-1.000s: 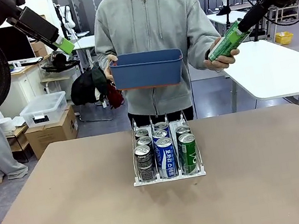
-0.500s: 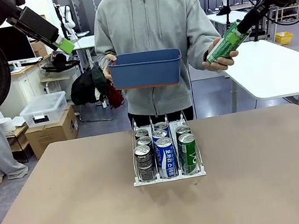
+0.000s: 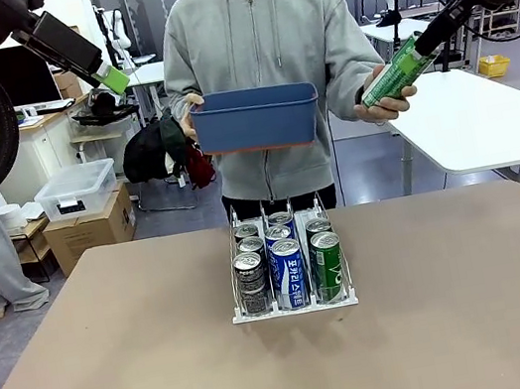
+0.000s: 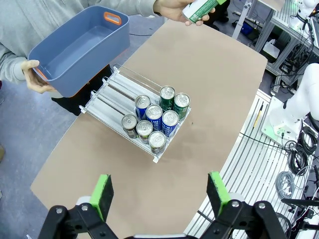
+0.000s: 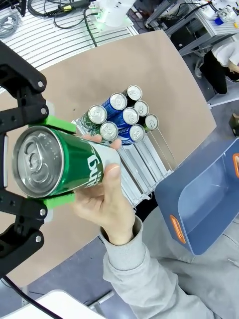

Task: Fill the beverage cans into the dispenser.
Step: Pick up the Sprite handed by the human, then place the picked Sprite in the line of the Automatic Can Dispenser with the same cans.

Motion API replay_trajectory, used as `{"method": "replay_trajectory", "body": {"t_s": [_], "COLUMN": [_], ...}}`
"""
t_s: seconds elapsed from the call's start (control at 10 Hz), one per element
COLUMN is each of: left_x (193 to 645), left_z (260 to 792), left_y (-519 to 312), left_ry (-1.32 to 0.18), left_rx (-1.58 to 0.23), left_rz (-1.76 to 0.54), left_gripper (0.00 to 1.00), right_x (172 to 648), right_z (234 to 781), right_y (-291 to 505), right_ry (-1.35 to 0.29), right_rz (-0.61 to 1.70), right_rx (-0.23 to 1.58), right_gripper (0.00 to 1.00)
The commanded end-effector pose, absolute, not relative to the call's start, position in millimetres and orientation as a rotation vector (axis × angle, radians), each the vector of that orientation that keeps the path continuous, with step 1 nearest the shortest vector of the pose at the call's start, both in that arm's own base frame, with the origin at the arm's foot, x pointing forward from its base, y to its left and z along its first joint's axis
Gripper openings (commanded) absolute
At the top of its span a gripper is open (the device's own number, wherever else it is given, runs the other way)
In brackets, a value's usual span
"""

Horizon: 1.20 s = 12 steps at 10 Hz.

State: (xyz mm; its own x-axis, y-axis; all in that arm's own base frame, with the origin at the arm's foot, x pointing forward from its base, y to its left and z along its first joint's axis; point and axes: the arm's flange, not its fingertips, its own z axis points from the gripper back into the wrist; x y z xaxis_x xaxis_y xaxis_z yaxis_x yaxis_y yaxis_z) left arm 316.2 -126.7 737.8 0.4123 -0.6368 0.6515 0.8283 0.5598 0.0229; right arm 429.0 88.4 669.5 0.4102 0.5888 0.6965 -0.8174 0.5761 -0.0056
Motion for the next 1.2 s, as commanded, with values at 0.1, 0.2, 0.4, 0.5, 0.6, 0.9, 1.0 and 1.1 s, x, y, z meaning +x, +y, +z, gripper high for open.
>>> {"method": "replay_trajectory", "body": {"t_s": [0.1,0.2,0.4,0.5,0.6,0.9,1.0,1.1], "left_x": [316.8,316.8,316.8,316.8,316.8,316.8,316.8,316.8], "left_z": [736.9,736.9,736.9,736.9,736.9,736.9,736.9,736.9], "left_y": [-125.9,-125.9,-125.9,-125.9,-125.9,-125.9,-125.9,-125.9], "left_ry": [-0.658,-0.658,-0.658,-0.658,-0.658,-0.658,-0.658,-0.658], "left_rx": [-0.328,-0.328,-0.328,-0.328,-0.328,-0.328,-0.328,-0.328], "left_rz": [-0.942,-0.942,-0.942,-0.942,-0.942,-0.942,-0.942,-0.942], "left_gripper": [1.00,1.00,1.00,1.00,1.00,1.00,1.00,1.00], "right_x": [421.6,420.7,427.0,427.0,427.0,427.0,427.0,427.0], "right_z": [670.8,672.0,671.4,671.4,671.4,671.4,671.4,671.4], "right_y": [90.3,92.5,88.4,88.4,88.4,88.4,88.4,88.4], "right_ry": [-0.750,-0.760,-0.722,-0.722,-0.722,-0.722,-0.722,-0.722], "right_rz": [0.955,0.966,0.929,0.929,0.929,0.929,0.929,0.929], "right_rx": [0.375,0.393,0.356,0.356,0.356,0.356,0.356,0.356], "right_gripper": [0.00,0.00,0.51,0.51,0.51,0.51,0.51,0.51]}}
